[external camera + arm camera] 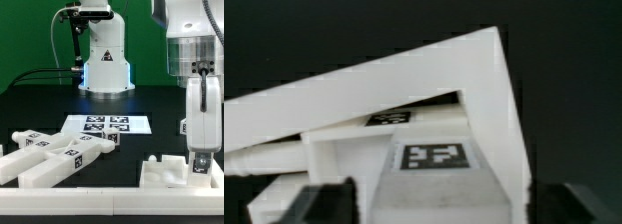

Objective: Assemble chair

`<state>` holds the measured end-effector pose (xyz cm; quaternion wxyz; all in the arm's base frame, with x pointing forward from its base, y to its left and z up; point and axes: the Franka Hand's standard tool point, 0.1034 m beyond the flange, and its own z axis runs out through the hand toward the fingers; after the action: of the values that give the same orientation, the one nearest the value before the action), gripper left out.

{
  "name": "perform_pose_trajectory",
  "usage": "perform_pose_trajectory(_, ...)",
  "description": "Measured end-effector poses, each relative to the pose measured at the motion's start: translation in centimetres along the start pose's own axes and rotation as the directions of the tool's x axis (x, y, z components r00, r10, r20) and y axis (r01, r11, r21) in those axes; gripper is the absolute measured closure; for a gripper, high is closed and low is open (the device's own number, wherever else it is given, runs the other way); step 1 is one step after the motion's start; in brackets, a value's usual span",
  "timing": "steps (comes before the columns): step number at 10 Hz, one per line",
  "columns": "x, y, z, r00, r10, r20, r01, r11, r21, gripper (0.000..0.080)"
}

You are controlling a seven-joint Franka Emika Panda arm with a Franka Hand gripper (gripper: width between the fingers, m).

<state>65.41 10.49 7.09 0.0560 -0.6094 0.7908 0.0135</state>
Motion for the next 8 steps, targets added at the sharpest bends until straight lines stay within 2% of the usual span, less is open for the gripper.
perform_pose_trajectory(1, 0.7, -0.3, -1.0, 0.998, -0.064, 0.006, 0.064, 0.998, 0.009, 0.0167)
perform_pose_trajectory(3, 3.2, -0.7, -3.7, 0.993, -0.118, 0.019, 0.117, 0.993, 0.028, 0.0155)
perform_pose_trajectory(4, 3.5, -1.1, -4.7, 0.993, -0.112, 0.021, 0.112, 0.993, 0.032, 0.0155)
perform_pose_trajectory(7, 3.4, -1.0, -4.4, 0.993, -0.118, 0.019, 0.117, 0.993, 0.031, 0.0151)
perform_pose_trajectory(8, 3.8, -1.1, -4.4, 0.980, -0.196, 0.015, 0.196, 0.980, 0.032, 0.0151)
